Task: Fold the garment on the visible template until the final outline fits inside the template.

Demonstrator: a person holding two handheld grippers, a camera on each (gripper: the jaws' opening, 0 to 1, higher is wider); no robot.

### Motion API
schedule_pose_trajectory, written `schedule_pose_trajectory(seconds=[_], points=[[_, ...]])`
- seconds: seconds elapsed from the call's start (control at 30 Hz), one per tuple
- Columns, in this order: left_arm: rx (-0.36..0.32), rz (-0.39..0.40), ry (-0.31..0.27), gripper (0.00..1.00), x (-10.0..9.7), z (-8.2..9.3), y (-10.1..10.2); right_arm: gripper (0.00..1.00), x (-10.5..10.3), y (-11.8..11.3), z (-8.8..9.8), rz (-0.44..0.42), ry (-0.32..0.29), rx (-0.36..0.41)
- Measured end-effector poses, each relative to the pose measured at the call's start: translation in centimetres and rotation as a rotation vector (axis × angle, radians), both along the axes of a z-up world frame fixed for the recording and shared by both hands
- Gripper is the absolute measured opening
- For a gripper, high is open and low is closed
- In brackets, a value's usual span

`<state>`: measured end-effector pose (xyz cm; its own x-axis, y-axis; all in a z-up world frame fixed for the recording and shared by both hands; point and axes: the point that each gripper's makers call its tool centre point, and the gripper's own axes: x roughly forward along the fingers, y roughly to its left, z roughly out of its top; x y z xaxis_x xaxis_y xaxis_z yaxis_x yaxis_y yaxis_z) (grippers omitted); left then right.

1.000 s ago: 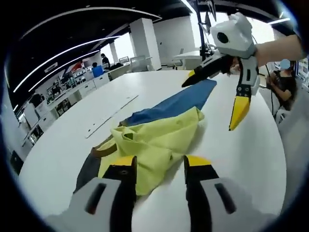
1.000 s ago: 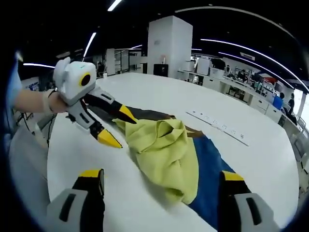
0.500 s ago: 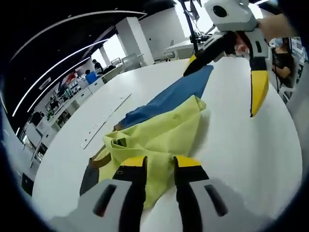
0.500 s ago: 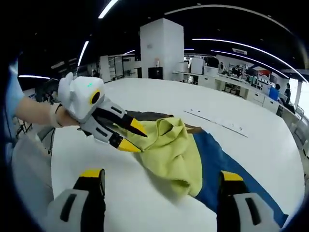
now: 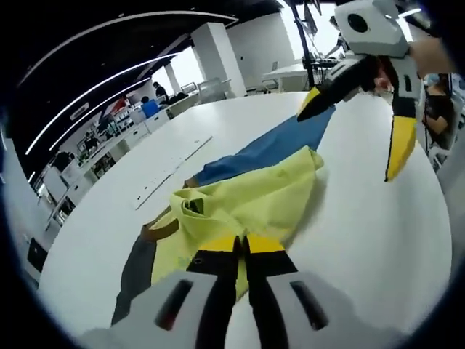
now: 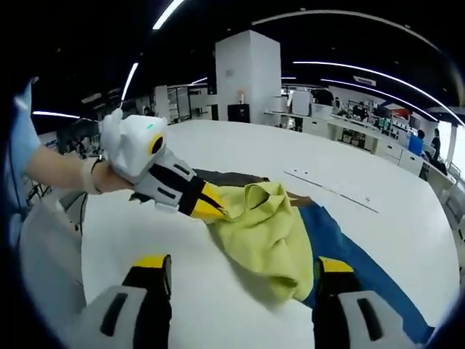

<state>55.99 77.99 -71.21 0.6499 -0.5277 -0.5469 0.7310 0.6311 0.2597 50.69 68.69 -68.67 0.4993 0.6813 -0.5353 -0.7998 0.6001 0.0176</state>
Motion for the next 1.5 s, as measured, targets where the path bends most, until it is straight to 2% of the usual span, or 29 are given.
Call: schedule_pose_trajectory(seconds=[0.13, 0.27, 0.33, 0.4, 0.47, 0.53, 0.57, 0.6, 0.63, 0.7, 0.73, 0.8, 0.87, 1.0, 1.07, 1.17, 1.5], points=[[-0.020, 0.046, -0.004, 0.00, 0.6, 1.1, 2.3, 0.59, 0.0, 2.3, -0.4, 0.056, -0.047, -0.045], [-0.026, 0.074, -0.004, 0.00, 0.5, 1.5, 3.6, 0.46, -0.3, 5.2, -0.8, 0.106, -0.050, -0.044], [-0.027, 0.083, -0.007, 0.00, 0.5, 1.7, 4.1, 0.41, -0.6, 6.1, -1.4, 0.132, -0.053, -0.072], [-0.028, 0.087, -0.009, 0.00, 0.4, 1.8, 4.3, 0.29, -0.9, 7.1, -2.0, 0.172, -0.078, -0.113], [-0.032, 0.092, -0.008, 0.00, 0.3, 1.9, 4.4, 0.18, -1.1, 8.0, -2.3, 0.177, -0.092, -0.119], [-0.039, 0.096, -0.004, 0.00, 0.2, 1.9, 4.4, 0.17, -0.8, 8.4, -2.8, 0.182, -0.107, -0.148], [-0.038, 0.096, -0.003, 0.00, 0.2, 1.9, 4.4, 0.16, -0.2, 8.3, -3.3, 0.179, -0.147, -0.207], [-0.039, 0.096, -0.002, 0.00, 0.1, 1.8, 4.4, 0.13, 0.1, 8.2, -3.6, 0.176, -0.161, -0.244], [-0.040, 0.095, 0.000, 0.00, 0.0, 1.8, 4.4, 0.10, 0.4, 8.1, -3.9, 0.161, -0.166, -0.264], [-0.044, 0.097, 0.004, 0.00, -0.1, 1.7, 4.4, 0.08, 1.1, 8.5, -4.1, 0.180, -0.227, -0.315], [-0.046, 0.097, 0.005, 0.00, -0.1, 1.7, 4.3, 0.08, 1.1, 8.7, -4.5, 0.193, -0.234, -0.338], [-0.051, 0.099, 0.009, 0.00, -0.2, 1.7, 4.3, 0.05, 1.9, 8.2, -5.0, 0.175, -0.277, -0.420], [-0.053, 0.099, 0.011, 0.00, -0.3, 1.6, 4.3, 0.02, 2.1, 8.5, -5.5, 0.176, -0.274, -0.417], [-0.056, 0.101, 0.016, 0.00, -0.3, 1.6, 4.3, 0.02, 2.7, 8.3, -6.4, 0.170, -0.280, -0.458], [-0.058, 0.103, 0.018, 0.00, -0.3, 1.6, 4.4, 0.03, 3.0, 8.1, -6.7, 0.146, -0.246, -0.444], [-0.057, 0.107, 0.020, 0.00, -0.2, 1.5, 4.7, 0.01, 3.1, 8.0, -6.9, 0.139, -0.234, -0.440], [-0.056, 0.115, 0.023, 0.00, -0.6, 1.6, 5.4, 0.00, 2.4, 6.7, -4.8, 0.093, -0.208, -0.377]])
